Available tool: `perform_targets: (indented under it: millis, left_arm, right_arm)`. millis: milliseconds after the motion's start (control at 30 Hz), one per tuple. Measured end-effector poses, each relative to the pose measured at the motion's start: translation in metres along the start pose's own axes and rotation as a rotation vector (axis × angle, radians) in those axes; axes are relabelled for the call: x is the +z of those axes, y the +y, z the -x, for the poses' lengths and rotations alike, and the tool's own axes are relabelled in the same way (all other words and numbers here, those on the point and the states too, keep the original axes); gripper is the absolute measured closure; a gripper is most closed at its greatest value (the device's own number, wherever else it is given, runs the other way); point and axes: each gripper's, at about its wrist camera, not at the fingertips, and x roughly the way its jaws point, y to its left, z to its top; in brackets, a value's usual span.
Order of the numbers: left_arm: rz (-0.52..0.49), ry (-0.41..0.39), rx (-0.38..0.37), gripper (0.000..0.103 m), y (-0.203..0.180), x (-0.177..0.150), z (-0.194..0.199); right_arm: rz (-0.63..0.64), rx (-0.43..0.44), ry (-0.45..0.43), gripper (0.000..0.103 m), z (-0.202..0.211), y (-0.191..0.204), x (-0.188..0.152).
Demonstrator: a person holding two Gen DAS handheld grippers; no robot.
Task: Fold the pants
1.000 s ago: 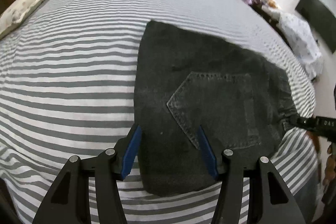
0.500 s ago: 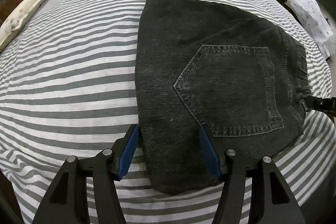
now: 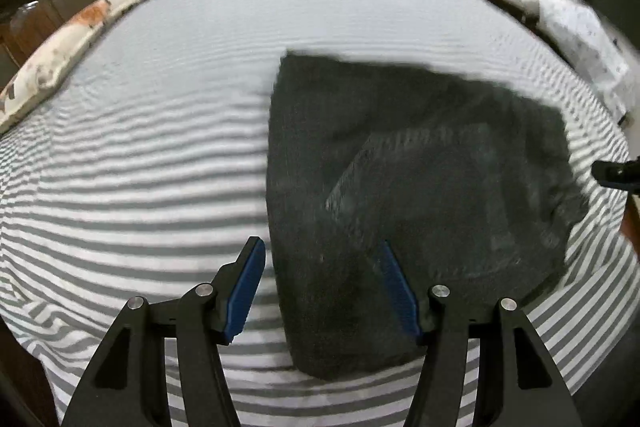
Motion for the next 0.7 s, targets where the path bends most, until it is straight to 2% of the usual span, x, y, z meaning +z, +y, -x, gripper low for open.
perform_targets:
  millis: [100, 233, 367, 700]
  left_arm:
    - [0.017, -0.058, -0.016, 0.043, 0.006, 0.012, 0.010]
    - [-0.008, -0.079, -0.023, 0.043, 0.010, 0.039, 0.007]
    - [-0.023, -0.073, -0.022, 0.043, 0.016, 0.056, 0.002]
    - [-0.016, -0.007, -0.051, 0.043, 0.004, 0.110, -0.047]
  right_arm:
    - [0.057, 0.000, -0.027, 0.080, 0.002, 0.011, 0.011]
    - [0.127, -0.007, -0.031, 0.080, -0.006, 0.032, 0.023]
    - [0.163, -0.020, -0.040, 0.080, -0.012, 0.037, 0.031]
    - [0.200, -0.053, -0.042, 0.080, -0.031, 0.039, 0.044]
